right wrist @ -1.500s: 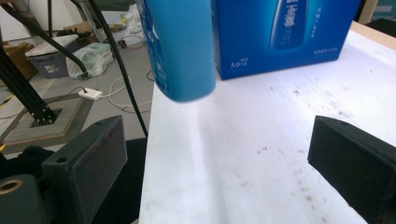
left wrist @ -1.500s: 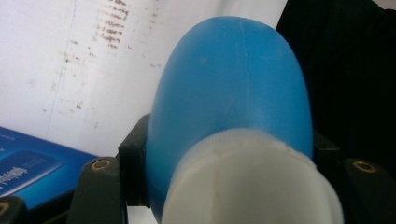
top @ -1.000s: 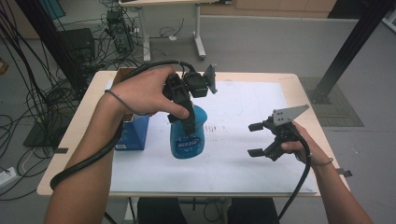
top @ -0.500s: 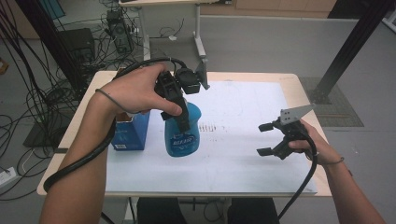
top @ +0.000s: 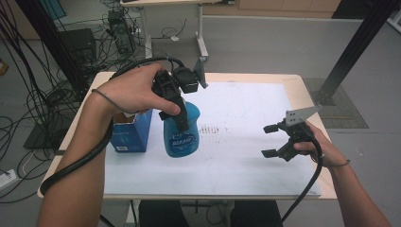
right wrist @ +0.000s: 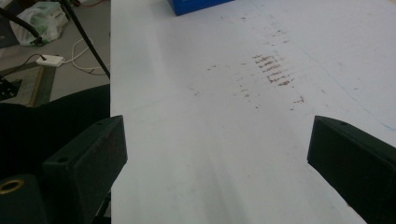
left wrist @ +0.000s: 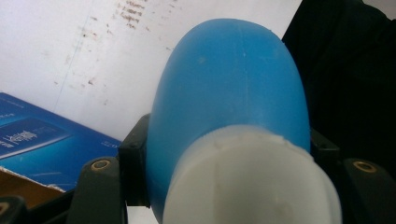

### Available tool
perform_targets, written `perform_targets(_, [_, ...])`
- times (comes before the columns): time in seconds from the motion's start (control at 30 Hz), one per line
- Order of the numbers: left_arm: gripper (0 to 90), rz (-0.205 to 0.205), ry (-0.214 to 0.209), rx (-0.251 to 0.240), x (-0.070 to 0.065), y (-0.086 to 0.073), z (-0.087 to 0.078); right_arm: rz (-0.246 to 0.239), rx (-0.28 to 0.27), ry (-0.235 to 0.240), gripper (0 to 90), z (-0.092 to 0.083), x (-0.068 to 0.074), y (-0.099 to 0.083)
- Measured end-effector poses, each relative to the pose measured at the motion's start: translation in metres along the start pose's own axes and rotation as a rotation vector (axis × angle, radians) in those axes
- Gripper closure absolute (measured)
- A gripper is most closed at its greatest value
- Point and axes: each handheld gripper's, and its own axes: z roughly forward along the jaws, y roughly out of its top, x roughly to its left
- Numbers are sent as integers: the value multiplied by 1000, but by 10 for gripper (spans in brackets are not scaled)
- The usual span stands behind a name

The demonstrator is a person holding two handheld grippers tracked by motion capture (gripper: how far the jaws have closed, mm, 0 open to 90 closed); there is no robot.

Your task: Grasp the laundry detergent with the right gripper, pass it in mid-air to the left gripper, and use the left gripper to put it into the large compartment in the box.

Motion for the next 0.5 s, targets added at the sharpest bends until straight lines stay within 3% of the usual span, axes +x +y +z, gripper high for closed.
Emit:
perform_targets(0.3, [371,-57,40,-22,7,2,-22,-4,-5,1,49,1,0,1])
perform_targets(0.5, [371,-147,83,-31,20,2,-44,-4,-11,0,49,0,0,2])
